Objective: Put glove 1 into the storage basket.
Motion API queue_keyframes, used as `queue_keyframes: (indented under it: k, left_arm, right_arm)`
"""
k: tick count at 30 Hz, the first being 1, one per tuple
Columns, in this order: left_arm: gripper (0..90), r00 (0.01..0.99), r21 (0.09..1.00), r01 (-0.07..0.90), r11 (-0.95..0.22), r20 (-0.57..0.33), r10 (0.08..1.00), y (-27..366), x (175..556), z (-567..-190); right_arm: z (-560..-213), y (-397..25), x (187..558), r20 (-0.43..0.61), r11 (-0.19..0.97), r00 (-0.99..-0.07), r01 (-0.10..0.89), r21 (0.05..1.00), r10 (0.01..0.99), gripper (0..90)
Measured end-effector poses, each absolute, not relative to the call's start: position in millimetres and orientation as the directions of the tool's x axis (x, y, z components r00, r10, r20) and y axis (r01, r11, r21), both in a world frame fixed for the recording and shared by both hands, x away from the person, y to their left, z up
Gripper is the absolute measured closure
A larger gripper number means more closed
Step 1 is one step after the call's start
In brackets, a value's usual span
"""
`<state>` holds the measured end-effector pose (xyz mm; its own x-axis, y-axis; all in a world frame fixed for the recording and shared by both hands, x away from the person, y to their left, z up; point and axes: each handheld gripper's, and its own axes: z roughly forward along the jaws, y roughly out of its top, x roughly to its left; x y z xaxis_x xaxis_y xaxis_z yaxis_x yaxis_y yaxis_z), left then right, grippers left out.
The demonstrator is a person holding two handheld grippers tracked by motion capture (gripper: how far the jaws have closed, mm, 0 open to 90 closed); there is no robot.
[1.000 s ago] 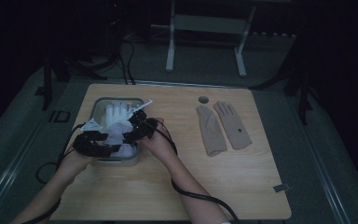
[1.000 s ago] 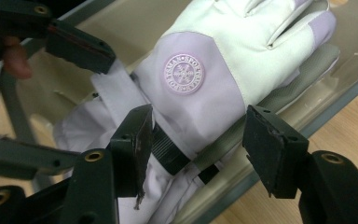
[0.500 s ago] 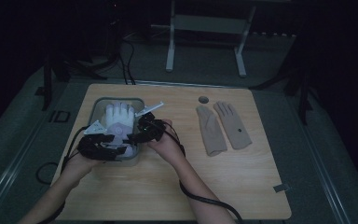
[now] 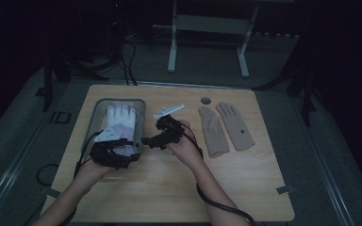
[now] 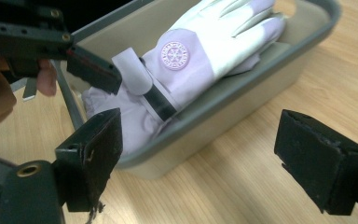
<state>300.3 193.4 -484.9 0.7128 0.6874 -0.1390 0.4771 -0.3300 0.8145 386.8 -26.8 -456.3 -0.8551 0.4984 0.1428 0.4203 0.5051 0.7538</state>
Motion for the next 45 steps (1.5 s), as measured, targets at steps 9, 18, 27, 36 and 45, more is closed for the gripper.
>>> queue_keyframes:
  k: [9,18,27,36,45]
  left_arm:
    - [13.7,0.754,0.822,0.443,-0.359,-0.125,0.645,160.9,292.6,-491.1]
    - [7.9,0.772,0.859,0.390,-0.331,-0.109,0.626,129.0,281.4,-496.4]
    - [7.9,0.795,0.868,0.374,-0.327,-0.118,0.595,107.1,276.9,-517.2]
    - [7.9,0.811,0.872,0.364,-0.327,-0.124,0.572,91.8,270.9,-545.5]
    - [7.9,0.816,0.890,0.320,-0.325,-0.084,0.572,80.5,263.8,-564.7]
  right_arm:
    - [-449.0,-69.6,382.3,0.104,0.481,-0.832,0.412,0.774,0.545,15.3]
    - [-449.5,-107.9,375.1,0.047,0.467,-0.811,0.382,0.797,0.584,15.6]
    - [-455.4,-145.8,373.6,0.061,0.411,-0.763,0.412,0.813,0.644,12.2]
    - [-470.1,-177.3,373.4,0.076,0.371,-0.711,0.452,0.811,0.699,11.8]
    - [-487.7,-197.2,373.2,0.045,0.388,-0.681,0.469,0.794,0.731,11.1]
